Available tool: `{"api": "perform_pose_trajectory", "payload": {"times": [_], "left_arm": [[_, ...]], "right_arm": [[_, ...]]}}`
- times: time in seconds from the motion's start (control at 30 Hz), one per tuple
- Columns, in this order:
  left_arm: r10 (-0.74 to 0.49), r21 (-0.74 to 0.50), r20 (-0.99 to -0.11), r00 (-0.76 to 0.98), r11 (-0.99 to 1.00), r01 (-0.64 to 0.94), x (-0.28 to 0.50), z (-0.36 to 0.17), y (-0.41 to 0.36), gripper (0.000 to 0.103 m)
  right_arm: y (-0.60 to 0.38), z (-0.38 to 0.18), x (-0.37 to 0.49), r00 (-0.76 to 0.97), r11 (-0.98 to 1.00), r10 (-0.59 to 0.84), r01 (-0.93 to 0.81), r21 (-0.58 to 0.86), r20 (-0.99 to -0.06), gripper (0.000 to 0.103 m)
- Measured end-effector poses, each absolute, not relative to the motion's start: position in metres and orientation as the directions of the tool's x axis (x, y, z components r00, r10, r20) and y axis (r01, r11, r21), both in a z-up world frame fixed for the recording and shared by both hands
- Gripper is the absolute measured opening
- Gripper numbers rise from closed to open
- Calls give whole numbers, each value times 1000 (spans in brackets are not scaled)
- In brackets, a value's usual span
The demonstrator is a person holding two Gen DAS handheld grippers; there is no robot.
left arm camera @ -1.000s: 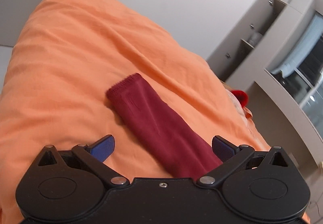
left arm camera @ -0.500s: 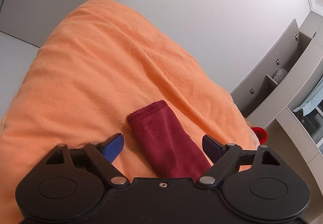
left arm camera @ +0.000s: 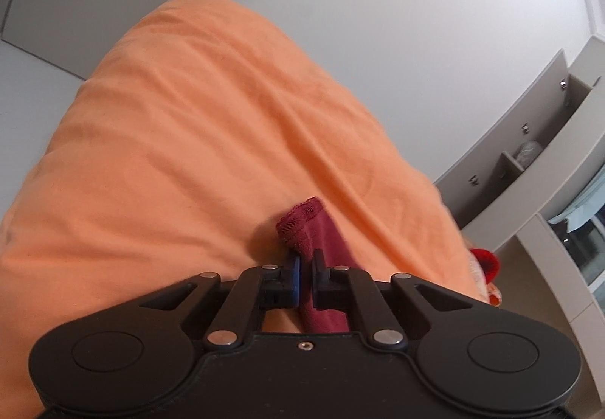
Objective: Fold small clothes
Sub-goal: 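Grasp the other sleeve cuff with the left gripper and lift it, then lay the sleeve across the shirt body with the left gripper and open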
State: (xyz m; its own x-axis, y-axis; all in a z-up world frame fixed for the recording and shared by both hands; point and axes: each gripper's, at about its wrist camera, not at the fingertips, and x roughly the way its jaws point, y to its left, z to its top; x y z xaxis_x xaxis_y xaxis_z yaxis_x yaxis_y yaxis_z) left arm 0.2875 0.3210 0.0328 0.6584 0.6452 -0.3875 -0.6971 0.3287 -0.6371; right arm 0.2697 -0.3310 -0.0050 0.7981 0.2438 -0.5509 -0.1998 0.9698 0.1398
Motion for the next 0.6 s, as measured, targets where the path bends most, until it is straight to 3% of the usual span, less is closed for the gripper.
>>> {"api": "perform_pose_trajectory", "payload": {"times": [0.13, 0.27, 0.47, 0.6], "left_arm": [[646, -640, -321, 692, 391, -662, 284, 50, 308, 4], [609, -607, -181, 772, 549, -575, 284, 83, 273, 4], [394, -508, -13, 919, 789, -345, 292, 126, 196, 4], [237, -460, 38, 971, 866, -193, 296, 145, 142, 4]], "right_arm": [[-330, -5, 270, 798, 971, 239, -199, 133, -553, 103], [-328, -6, 270, 799, 973, 230, -198, 118, -556, 103], [-329, -7, 270, 801, 973, 229, -198, 116, -552, 103], [-330, -7, 270, 803, 972, 233, -199, 122, -549, 103]]}}
